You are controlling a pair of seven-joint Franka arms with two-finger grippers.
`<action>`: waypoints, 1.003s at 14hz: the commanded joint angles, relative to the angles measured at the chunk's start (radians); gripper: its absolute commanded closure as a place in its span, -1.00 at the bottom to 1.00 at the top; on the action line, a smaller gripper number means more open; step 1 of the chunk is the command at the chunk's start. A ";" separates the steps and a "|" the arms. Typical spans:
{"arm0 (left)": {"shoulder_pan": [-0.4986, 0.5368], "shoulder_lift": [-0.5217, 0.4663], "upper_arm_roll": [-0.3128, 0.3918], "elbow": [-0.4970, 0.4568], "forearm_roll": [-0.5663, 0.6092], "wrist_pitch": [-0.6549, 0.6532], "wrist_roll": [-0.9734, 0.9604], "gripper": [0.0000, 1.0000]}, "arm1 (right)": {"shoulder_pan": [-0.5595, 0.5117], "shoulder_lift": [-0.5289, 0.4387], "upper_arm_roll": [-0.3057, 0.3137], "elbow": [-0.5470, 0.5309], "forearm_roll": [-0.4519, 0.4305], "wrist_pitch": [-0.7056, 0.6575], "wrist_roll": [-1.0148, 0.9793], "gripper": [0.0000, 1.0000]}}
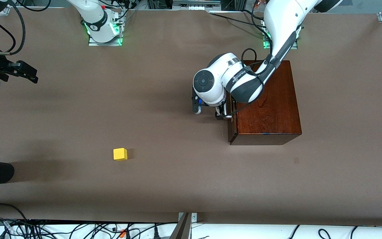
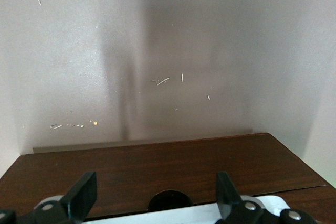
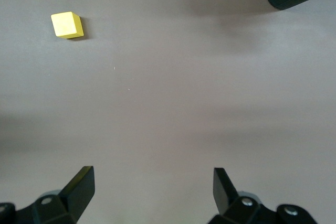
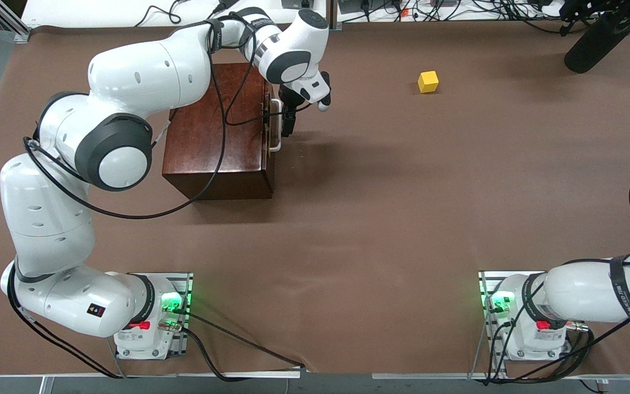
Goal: Open drawer, take yellow block, close drawer
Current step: 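Push the drawer into the box with the left gripper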
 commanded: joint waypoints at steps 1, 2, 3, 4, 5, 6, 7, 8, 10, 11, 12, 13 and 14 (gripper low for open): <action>0.007 -0.024 -0.001 -0.004 0.033 -0.030 0.013 -1.00 | -0.022 -0.004 0.019 0.015 0.042 -0.021 0.007 -1.00; 0.007 -0.024 -0.001 -0.004 0.033 -0.041 0.013 -1.00 | -0.022 -0.004 0.017 0.015 0.048 -0.019 0.008 -1.00; 0.007 -0.024 -0.001 -0.004 0.033 -0.041 0.013 -1.00 | -0.022 -0.002 0.017 0.015 0.048 -0.019 0.008 -1.00; 0.007 -0.025 -0.002 -0.002 0.033 -0.042 0.013 -1.00 | -0.022 -0.002 0.017 0.015 0.046 -0.019 0.010 -1.00; 0.007 -0.024 -0.002 -0.001 0.031 -0.042 0.011 -1.00 | -0.020 -0.002 0.017 0.015 0.046 -0.010 0.012 -1.00; 0.007 -0.024 -0.004 0.002 0.025 -0.042 0.007 -1.00 | -0.020 -0.002 0.017 0.017 0.045 -0.007 0.010 -1.00; 0.007 -0.025 -0.005 0.015 0.018 -0.041 0.007 -1.00 | -0.020 -0.001 0.017 0.023 0.046 0.001 0.012 -1.00; 0.005 -0.025 -0.011 0.027 0.013 -0.042 -0.003 -1.00 | -0.020 0.003 0.016 0.023 0.049 0.015 0.012 -1.00; 0.004 -0.045 -0.022 0.053 -0.054 -0.042 -0.028 -1.00 | -0.020 0.003 0.016 0.023 0.052 0.022 0.012 -1.00; 0.007 -0.073 -0.021 0.052 -0.118 -0.042 -0.077 -1.00 | -0.020 0.003 0.016 0.023 0.051 0.019 0.012 -1.00; 0.013 -0.099 -0.019 0.053 -0.157 -0.044 -0.128 -1.00 | -0.020 0.003 0.016 0.023 0.051 0.019 0.010 -1.00; 0.025 -0.128 -0.019 0.052 -0.186 -0.047 -0.182 -1.00 | -0.020 0.001 0.016 0.023 0.051 0.018 0.010 -1.00; 0.039 -0.157 -0.019 0.053 -0.215 -0.077 -0.244 -1.00 | -0.020 0.001 0.014 0.023 0.051 0.015 0.010 -1.00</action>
